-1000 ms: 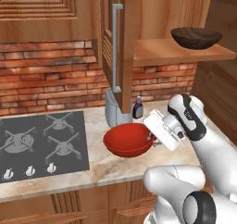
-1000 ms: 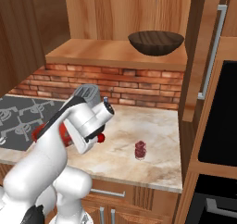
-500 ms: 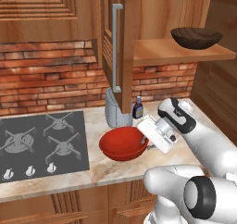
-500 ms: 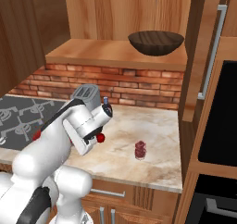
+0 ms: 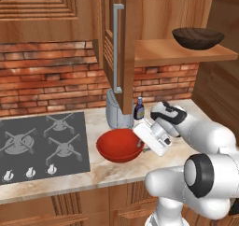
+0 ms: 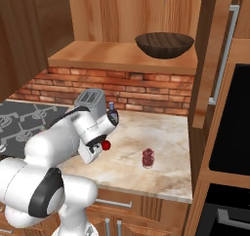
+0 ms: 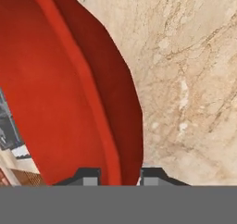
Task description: Pick both bowls and place them on the counter. Then place the apple in one bowl and place the steak in the other bowl.
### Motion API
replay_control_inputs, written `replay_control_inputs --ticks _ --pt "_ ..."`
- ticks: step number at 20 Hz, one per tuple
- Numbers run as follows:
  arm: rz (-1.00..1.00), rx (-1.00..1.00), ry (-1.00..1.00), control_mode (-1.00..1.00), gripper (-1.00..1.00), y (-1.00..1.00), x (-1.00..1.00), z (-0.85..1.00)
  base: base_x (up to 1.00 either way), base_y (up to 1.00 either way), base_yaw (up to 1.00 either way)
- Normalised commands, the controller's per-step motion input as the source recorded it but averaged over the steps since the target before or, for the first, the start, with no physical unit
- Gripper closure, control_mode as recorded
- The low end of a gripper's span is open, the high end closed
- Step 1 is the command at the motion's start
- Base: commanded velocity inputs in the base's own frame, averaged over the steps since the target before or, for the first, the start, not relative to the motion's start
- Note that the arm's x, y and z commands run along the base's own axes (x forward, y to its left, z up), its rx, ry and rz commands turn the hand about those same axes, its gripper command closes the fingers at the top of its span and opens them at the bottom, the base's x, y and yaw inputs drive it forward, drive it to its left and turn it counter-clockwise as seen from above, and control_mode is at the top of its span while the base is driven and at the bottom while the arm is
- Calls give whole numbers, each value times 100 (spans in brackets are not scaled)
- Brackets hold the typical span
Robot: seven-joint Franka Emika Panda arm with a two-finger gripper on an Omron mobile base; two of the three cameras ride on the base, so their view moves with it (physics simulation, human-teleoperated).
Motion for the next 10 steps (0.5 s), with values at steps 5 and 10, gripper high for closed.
replay_control_inputs --ticks 5,10 --pt "0 0 0 -100 100 6 31 -25 0 0 0" --pt "3 0 0 -100 100 2 5 -17 0 0 0"
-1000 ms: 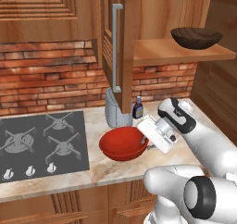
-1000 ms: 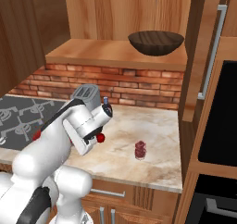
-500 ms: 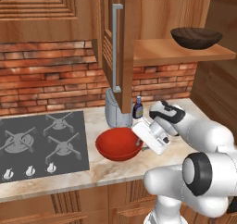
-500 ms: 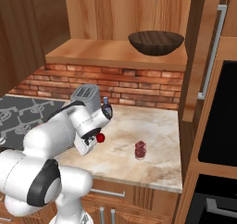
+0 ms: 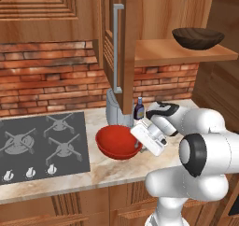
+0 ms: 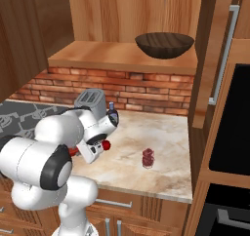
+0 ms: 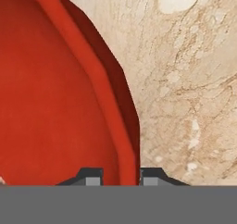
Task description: Pick both bowls and place them on the counter. Then place the apple in one bowl and place the steak in the other bowl.
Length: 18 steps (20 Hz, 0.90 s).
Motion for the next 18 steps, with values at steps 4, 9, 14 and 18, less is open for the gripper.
replay_control_inputs --ticks 4,9,14,18 --pt "2 0 0 -100 100 0 0 -4 0 0 0" --pt "1 0 0 -100 -100 0 -1 1 0 0 0" --pt "0 0 0 -100 -100 0 -8 7 0 0 0" --pt "0 0 -2 -100 -100 0 -6 17 0 0 0"
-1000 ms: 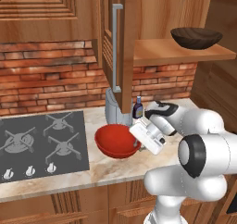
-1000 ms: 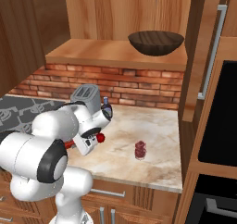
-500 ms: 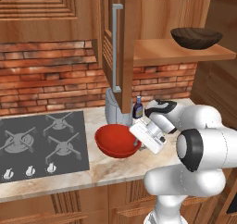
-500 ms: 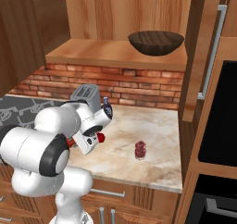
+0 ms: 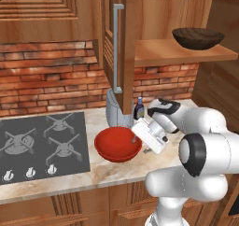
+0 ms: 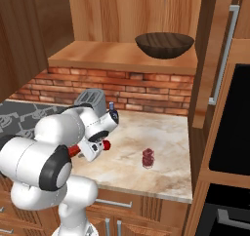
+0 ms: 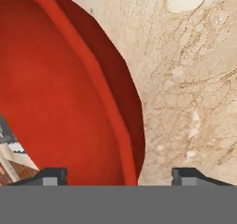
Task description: Pick both bowls and place them on the counter. Then place the apple in one bowl and place the steak in the other bowl.
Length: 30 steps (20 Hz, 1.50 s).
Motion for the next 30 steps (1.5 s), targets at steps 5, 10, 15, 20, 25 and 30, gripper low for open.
replay_control_inputs --ticks 5,10,15,20,25,30 --pt "0 0 -3 -100 -100 -4 -8 29 0 0 0" --pt "0 0 -1 -100 -100 -11 -25 29 0 0 0" --pt "0 0 -5 -100 -100 -13 -28 33 0 0 0" --pt "0 0 -7 -100 -100 -11 -28 35 0 0 0" --pt "-1 0 -2 -100 -100 -15 -30 38 0 0 0" --pt "-1 0 -1 -100 -100 -14 -27 40 0 0 0"
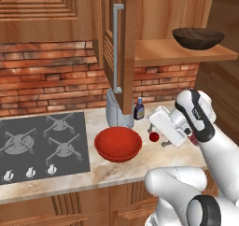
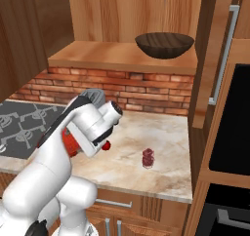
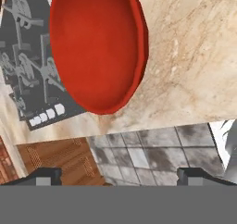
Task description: Pick both bowls and place them on the counter. Then place the apple in one bowl and place the steak in the other bowl.
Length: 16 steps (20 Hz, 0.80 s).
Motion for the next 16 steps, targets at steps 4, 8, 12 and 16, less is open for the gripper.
replay_control_inputs --ticks 4,8,12,16 --pt "0 0 -6 -100 -100 -16 -23 44 0 0 0" --pt "-7 0 -8 -100 -100 -21 -24 38 0 0 0" --pt "-13 0 -13 -100 -100 -17 -31 35 0 0 0" --pt "-22 0 -19 -100 -100 -11 -31 37 0 0 0"
